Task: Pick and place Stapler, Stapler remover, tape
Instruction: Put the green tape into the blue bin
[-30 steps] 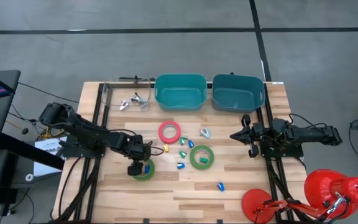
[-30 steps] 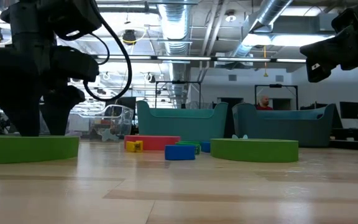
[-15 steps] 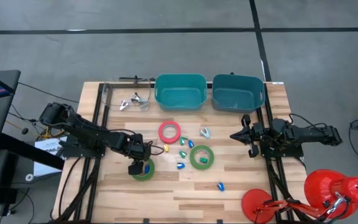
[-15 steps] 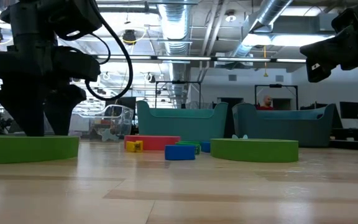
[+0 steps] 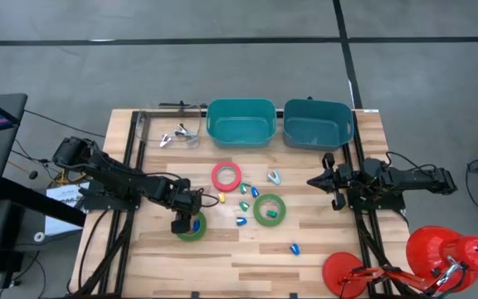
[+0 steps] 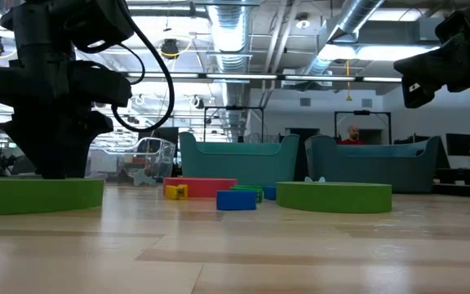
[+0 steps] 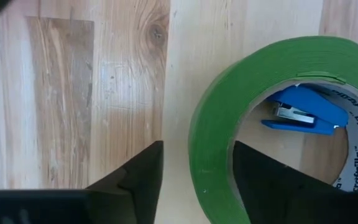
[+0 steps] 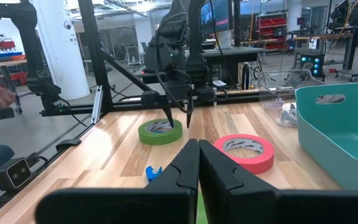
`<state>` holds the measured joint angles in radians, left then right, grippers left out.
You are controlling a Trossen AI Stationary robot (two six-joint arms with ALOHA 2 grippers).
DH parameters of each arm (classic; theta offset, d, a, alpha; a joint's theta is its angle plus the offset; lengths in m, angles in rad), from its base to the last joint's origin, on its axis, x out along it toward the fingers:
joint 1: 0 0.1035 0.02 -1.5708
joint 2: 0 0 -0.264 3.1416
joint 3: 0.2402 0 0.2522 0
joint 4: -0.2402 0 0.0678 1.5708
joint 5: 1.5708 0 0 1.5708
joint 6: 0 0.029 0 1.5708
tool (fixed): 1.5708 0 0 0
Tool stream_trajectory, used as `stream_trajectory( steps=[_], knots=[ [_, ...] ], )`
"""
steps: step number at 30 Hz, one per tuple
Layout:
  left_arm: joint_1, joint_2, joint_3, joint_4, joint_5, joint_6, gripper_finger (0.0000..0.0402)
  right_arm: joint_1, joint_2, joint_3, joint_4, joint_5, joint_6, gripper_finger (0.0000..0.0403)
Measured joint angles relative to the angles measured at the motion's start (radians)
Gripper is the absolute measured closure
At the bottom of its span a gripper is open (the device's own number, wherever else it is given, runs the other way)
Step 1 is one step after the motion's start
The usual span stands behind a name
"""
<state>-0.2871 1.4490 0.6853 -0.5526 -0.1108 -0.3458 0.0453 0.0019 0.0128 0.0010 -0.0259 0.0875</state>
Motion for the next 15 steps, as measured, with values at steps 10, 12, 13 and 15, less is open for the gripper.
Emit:
stream_trajectory(
  steps=[10,12,13,15],
  knots=[
    [0.000,0.000,0.000,0.000,0.002,0.000,0.0282,0.000,0.000,0.000,0.000,0.000,0.000,0.0403],
    [0.000,0.000,0.000,0.000,0.002,0.000,0.0292,0.000,0.000,0.000,0.000,0.000,0.000,0.0403],
    [0.000,0.000,0.000,0.000,0.002,0.000,0.0296,0.000,0.000,0.000,0.000,0.000,0.000,0.0403],
    [0.000,0.000,0.000,0.001,0.006,0.000,0.0304,0.000,0.000,0.000,0.000,0.000,0.000,0.0403]
  ],
)
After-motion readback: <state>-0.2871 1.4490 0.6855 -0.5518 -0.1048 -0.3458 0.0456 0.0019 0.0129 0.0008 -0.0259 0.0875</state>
